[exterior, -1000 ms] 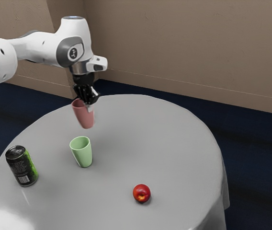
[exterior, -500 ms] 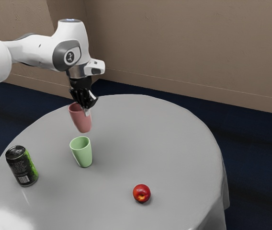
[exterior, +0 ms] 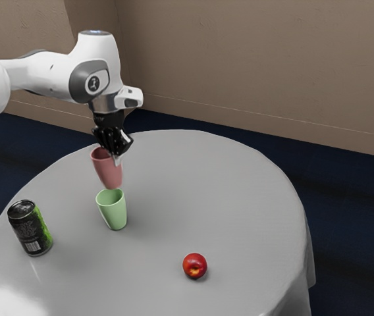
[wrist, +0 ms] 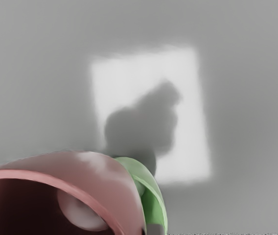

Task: Place the left cup onto the right cup

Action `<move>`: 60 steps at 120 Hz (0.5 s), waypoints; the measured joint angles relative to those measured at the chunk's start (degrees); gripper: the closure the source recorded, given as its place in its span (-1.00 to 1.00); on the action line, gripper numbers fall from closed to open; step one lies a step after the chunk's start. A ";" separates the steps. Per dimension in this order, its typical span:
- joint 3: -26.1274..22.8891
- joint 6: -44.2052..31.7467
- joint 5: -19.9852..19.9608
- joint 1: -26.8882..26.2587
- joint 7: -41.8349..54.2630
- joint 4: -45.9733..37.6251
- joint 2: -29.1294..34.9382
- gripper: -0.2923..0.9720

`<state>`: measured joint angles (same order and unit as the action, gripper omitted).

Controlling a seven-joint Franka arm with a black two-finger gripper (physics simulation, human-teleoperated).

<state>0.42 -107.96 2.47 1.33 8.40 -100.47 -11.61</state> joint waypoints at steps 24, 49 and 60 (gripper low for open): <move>0.00 -0.10 0.00 -0.22 -1.21 -1.57 1.06 0.70; -0.01 -0.14 0.00 -0.35 -2.39 -2.58 1.57 0.70; -0.01 -0.14 0.00 -0.42 -2.90 -3.19 1.93 0.70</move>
<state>0.42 -108.10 2.47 0.91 5.50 -103.65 -9.68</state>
